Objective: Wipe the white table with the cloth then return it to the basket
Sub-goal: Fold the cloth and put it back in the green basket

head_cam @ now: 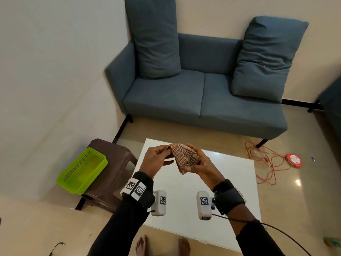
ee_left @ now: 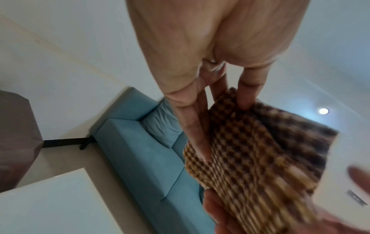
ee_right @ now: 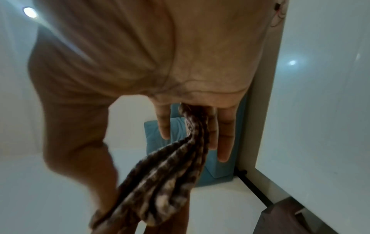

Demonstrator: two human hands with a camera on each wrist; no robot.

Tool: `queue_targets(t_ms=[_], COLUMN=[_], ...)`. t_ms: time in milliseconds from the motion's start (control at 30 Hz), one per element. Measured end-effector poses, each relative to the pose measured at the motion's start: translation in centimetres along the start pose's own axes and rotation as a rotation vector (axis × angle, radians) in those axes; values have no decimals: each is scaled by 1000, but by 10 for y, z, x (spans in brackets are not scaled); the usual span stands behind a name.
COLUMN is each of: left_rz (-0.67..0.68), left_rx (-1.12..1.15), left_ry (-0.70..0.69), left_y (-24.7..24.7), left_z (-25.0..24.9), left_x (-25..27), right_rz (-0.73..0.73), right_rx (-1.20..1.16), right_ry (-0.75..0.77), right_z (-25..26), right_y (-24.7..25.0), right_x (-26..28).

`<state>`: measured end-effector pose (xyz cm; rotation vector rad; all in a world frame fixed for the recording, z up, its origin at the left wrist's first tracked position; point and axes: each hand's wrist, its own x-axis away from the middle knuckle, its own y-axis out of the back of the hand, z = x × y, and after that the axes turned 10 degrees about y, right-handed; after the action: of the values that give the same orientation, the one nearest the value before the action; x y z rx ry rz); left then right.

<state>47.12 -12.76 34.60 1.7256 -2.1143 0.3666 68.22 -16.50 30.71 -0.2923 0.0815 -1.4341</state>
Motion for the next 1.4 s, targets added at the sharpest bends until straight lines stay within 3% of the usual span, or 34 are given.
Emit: queue_targets(t_ms=[67,133,233,333,433,667,800,1033,1133,1200,1300,1400], left_rz=[-51,-80,-113,-135,-138,-119,-147,-120,-10,63,50,61], left_rx=[38,51,33,-20,-53,-134,-206,-202,-124,-145,-228,-121], left_ry=[12,24,24,-14,-27,-73,-131,-130,-109,-109,-100,-81], left_y=[-2,-2,2,12,21,24,26,29,35,38,42,42], left_z=[-2,-5,-8,-10,-13,-25,-27,-36,-38,-38,-39,-44], left_x=[-3,-5,-9,-11,-16,-20,-20,-17,-15,-14,-17,-15], right_rz=[54,2,-57,78,88,-200,-213,-140,-113,-33,169,347], right_rx=[175,270,241,296,259,64,14,271,594,837,1027,1029], right_ry=[20,59,34,54,27,63,29,195,359,459,595,522], right_z=[-1,-5,1,12,20,30,36,40,49,69,117,165], right_y=[-6,-11,-15,-15,-19,-41,-37,-44,-49,-47,-52,-47], right_x=[-3,-8,-14,-17,-21,-31,-44,-57,-68,-79,-97,-107])
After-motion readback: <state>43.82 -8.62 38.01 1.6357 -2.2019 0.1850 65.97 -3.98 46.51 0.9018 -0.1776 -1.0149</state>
